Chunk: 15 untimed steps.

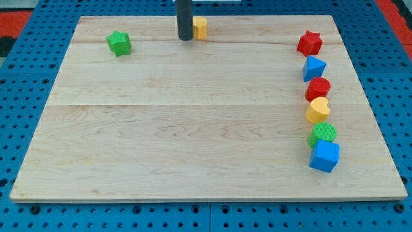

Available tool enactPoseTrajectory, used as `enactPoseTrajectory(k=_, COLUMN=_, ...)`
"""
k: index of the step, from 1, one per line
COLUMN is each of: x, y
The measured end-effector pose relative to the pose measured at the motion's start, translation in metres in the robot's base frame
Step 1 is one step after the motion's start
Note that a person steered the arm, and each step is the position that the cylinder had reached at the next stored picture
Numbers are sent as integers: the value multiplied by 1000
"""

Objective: Move the yellow hexagon towards the top of the red star

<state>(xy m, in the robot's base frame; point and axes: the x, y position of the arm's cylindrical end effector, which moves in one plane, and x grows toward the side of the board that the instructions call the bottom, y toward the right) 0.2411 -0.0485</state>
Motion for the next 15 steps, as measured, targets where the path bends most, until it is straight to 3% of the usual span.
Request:
enactPoseTrajectory(k=1, x=-24, y=1)
enactPoseTrajectory(k=6, x=-38, y=146)
enactPoseTrajectory(k=11, x=-26, y=137)
enactPoseTrajectory(k=15, x=-17, y=196)
